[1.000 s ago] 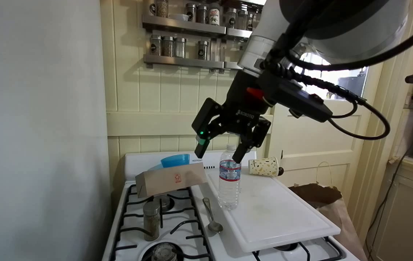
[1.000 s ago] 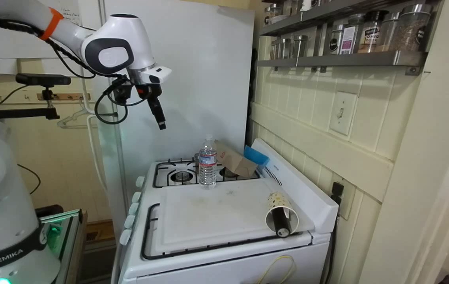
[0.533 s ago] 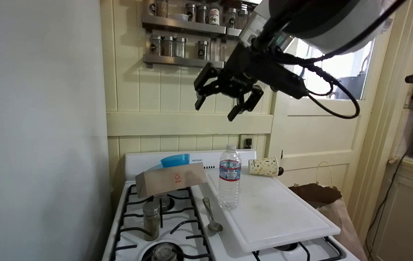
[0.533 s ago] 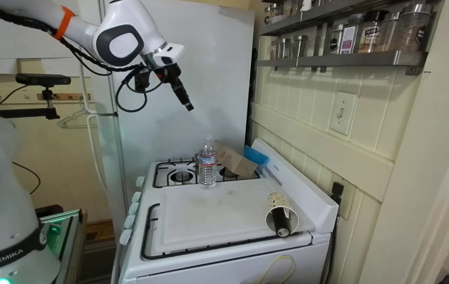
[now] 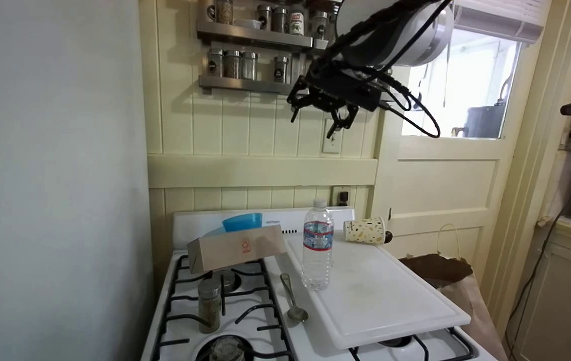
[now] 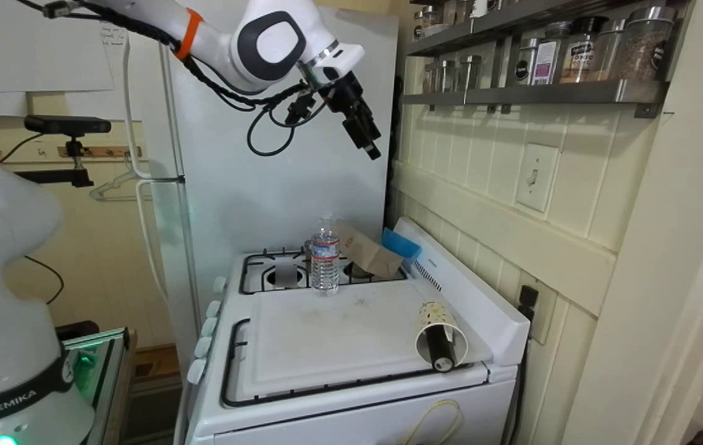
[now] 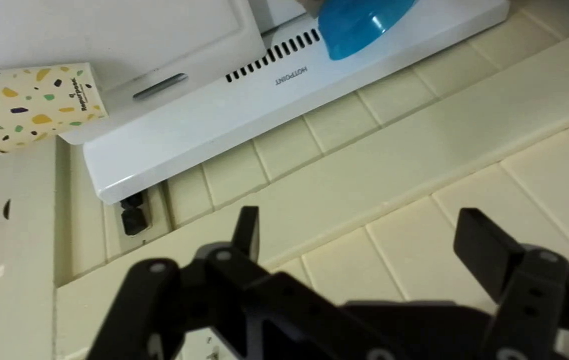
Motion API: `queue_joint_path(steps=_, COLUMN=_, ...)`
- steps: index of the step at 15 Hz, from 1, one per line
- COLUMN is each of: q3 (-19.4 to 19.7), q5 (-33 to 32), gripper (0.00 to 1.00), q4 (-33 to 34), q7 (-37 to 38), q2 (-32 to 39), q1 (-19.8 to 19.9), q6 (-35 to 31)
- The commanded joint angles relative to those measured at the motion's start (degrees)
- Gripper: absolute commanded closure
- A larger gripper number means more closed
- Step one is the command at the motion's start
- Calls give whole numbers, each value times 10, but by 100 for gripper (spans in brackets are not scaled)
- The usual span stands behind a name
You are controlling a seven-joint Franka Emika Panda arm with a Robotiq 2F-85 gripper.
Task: Move the blue bowl to the right
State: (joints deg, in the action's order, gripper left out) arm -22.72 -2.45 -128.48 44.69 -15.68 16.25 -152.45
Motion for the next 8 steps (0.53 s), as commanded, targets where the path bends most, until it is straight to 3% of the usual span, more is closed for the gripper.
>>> queue_joint_path(steps=1, q3=-60, q5=-89, gripper=0, q4=118, q7=153, q2=98, q1=63, q6=93)
queue_joint_path(steps=2, q3=-69, q5=-113, gripper=0, q4=140, q7=193, q2=120, q1=68, q6=119)
queue_joint_path(steps=3, q3=0, q5=-138, gripper=0, q4=160, q7=232, q2=147, q1=-9, q6=146)
queue_joint_path(steps=4, q3=36, q5=-108, gripper=0, q4=108, q7=166, q2=97, q1=-33, q6=101)
queue_joint_path(steps=8, q3=65, q5=-125, gripper=0, q4=148, q7=209, q2=145, q1=-70, q6=125)
